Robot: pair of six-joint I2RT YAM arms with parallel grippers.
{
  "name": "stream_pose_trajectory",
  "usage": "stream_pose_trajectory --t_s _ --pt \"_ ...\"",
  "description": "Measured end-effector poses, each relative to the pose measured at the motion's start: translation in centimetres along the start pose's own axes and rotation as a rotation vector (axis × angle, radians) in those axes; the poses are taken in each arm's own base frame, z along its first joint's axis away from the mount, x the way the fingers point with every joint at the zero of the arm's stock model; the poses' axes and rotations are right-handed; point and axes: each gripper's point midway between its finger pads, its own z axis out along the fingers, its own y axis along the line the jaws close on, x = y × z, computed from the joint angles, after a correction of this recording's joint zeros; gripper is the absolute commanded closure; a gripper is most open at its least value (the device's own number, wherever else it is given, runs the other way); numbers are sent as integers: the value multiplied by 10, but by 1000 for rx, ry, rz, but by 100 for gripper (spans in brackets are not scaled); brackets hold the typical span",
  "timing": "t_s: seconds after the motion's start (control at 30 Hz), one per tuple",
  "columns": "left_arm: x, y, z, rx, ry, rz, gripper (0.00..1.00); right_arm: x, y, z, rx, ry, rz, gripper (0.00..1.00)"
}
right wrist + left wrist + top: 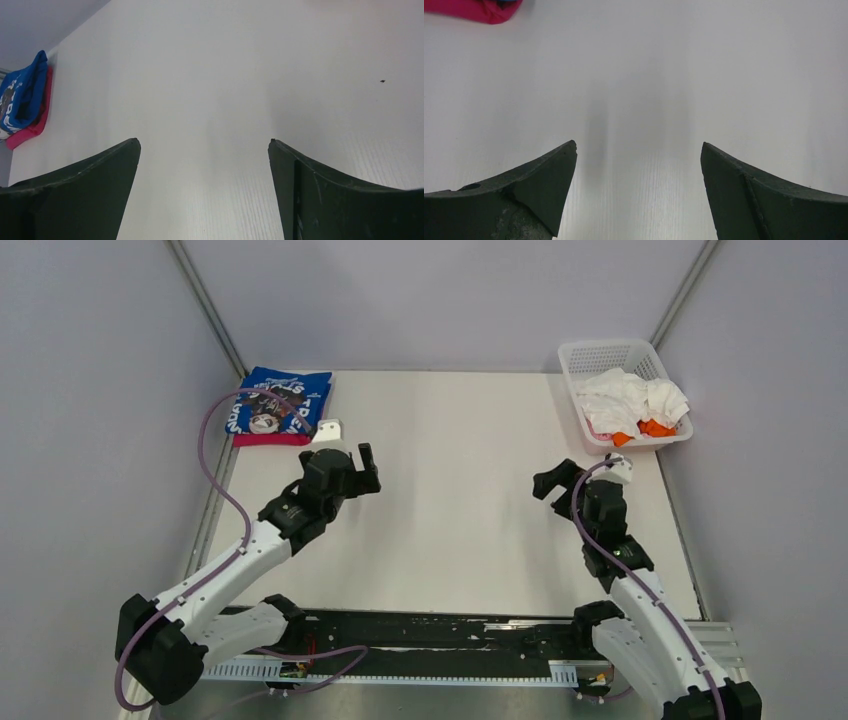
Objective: Fold and stack the t-shirts
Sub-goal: Grab crumpled tshirt from bin with the right arm
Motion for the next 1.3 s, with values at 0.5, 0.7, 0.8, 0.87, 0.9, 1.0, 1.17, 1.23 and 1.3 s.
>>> stream_pose_trajectory --t_s 0.5,0.7,0.8,0.87,0.9,1.0,1.17,1.23,1.3 --pt "13 1 10 -19 40 17 0 -217 -23 81 354 -237 7 0" --pt "23 4 18 -45 71 36 0 -264 -118 141 547 -206 59 1" --pt "30 5 23 -61 92 45 0 -262 -160 176 610 -150 70 3" --pt "32 5 26 -68 105 51 0 -256 -182 199 642 -107 75 4" --pt "33 4 28 -71 109 51 0 -254 -191 210 652 -90 75 4" --pt "33 1 34 -80 120 53 0 -247 -214 238 674 -49 61 8" --pt "40 -3 45 -91 152 56 0 -240 -237 273 681 -23 25 30" --pt "43 -4 49 -94 165 56 0 -237 -243 281 683 -16 15 57" --pt "47 -5 51 -97 179 54 0 -233 -247 288 680 -11 10 82"
